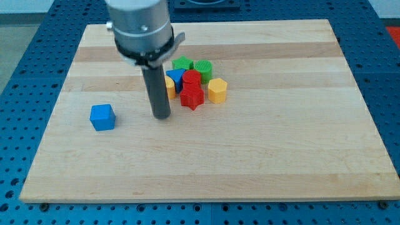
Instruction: Slide blue cube to the group of blocks
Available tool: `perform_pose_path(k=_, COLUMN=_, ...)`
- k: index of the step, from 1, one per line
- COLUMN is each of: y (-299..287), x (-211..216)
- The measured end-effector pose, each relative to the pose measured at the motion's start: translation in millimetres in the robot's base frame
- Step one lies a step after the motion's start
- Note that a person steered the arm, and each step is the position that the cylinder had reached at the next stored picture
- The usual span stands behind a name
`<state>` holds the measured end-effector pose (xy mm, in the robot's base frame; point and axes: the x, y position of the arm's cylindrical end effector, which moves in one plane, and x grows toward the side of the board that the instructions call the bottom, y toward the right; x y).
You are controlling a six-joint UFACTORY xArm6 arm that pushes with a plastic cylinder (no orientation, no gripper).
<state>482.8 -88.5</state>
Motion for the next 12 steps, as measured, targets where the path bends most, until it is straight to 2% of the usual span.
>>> perform_pose_path(k=1, y=-8.6, x=39.0)
perform_pose_path(k=2, y=-47.8, x=47.6)
perform_pose_path(k=4, y=-140.2, x=45.8)
perform_pose_path(k=5, y=-157.9, x=20.1)
perform_pose_path(k=6, y=-148.8, x=8.0)
perform_pose_path(k=8, y=-79.1, x=0.9)
perform_pose_path(k=10, y=-51.0, x=-26.0)
perform_pose_path(k=12, y=-21.9, x=-31.4)
